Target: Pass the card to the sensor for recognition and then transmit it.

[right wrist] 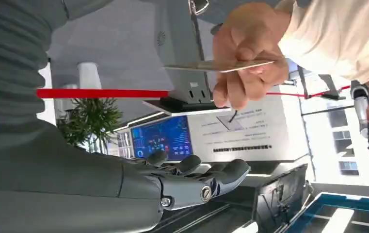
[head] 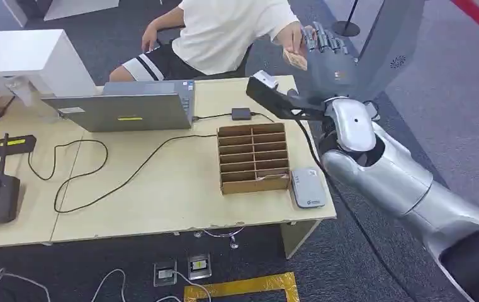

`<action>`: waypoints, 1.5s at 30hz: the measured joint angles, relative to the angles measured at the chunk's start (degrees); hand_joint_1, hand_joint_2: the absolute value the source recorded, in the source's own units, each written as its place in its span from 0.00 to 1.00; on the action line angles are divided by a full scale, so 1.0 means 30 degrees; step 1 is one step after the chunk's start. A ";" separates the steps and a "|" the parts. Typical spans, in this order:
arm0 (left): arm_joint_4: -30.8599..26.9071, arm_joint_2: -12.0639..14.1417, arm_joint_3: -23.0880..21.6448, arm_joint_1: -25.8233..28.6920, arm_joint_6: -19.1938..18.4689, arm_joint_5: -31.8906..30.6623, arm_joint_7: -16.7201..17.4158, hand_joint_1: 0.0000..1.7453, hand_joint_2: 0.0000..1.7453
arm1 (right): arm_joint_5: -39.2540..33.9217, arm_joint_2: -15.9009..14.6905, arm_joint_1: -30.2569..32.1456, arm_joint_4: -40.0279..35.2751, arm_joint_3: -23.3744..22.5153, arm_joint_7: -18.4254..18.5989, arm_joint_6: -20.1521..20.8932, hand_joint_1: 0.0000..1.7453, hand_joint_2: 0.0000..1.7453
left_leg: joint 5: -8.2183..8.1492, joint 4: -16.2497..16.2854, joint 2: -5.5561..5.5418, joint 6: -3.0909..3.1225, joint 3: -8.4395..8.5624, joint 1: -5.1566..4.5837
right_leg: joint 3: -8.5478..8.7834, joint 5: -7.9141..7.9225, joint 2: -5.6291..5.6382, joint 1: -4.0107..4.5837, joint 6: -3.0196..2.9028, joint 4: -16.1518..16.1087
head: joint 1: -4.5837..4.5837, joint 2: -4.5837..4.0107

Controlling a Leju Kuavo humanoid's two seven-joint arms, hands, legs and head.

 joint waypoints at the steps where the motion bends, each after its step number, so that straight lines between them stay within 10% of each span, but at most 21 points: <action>1: 0.0000 0.0000 -0.0007 0.0001 0.0000 0.0000 0.0000 0.00 0.00 | -0.0144 -0.0094 -0.0011 -0.0209 0.0303 -0.0007 -0.0195 0.00 1.00 | 0.0000 -0.0001 0.0001 0.0000 -0.0001 0.0003 | 0.0003 0.0001 0.0002 0.0002 -0.0001 0.0003 | 0.0000 0.0000; 16: 0.0000 -0.0036 -0.0095 -0.0017 0.0000 0.0000 0.0131 0.00 0.00 | -0.0466 -0.0633 -0.0036 -0.1034 0.3278 0.0007 -0.0765 0.00 1.00 | 0.0001 0.0000 0.0009 -0.0001 0.0001 0.0005 | 0.0006 0.0001 0.0012 0.0002 -0.0001 0.0002 | 0.0007 0.0000; 17: 0.0000 -0.0036 -0.0095 -0.0017 0.0000 0.0000 0.0131 0.00 0.00 | -0.0466 -0.0634 -0.0036 -0.1034 0.3285 0.0000 -0.0765 0.06 1.00 | 0.0001 0.0000 0.0009 -0.0001 0.0001 0.0004 | 0.0006 0.0001 0.0011 0.0001 -0.0001 0.0002 | -0.0007 0.0000; 18: 0.0000 -0.0036 -0.0095 -0.0017 0.0000 0.0000 0.0131 0.00 0.00 | -0.0466 -0.0633 -0.0041 -0.1034 0.3285 0.0007 -0.0765 0.73 1.00 | 0.0001 0.0000 0.0009 -0.0001 0.0001 0.0005 | 0.0006 0.0001 0.0011 0.0002 -0.0001 0.0002 | 0.0000 0.0000; 19: 0.0000 -0.0036 -0.0095 -0.0017 0.0000 0.0000 0.0131 0.00 0.00 | -0.0466 -0.0641 -0.0041 -0.1034 0.3285 0.0007 -0.0765 0.98 1.00 | 0.0001 0.0001 0.0009 -0.0001 0.0001 0.0005 | 0.0006 0.0001 0.0011 0.0002 -0.0001 0.0002 | 0.0007 0.0000; 45: 0.0000 -0.0087 -0.0561 -0.0021 0.0000 0.0000 0.0328 0.00 0.00 | -0.1494 -0.0786 -0.0039 -0.1034 0.3555 0.0007 -0.0925 1.00 1.00 | 0.0001 0.0000 0.0009 -0.0002 0.0000 0.0005 | 0.0007 0.0001 0.0010 0.0002 -0.0001 0.0002 | 0.0000 0.0000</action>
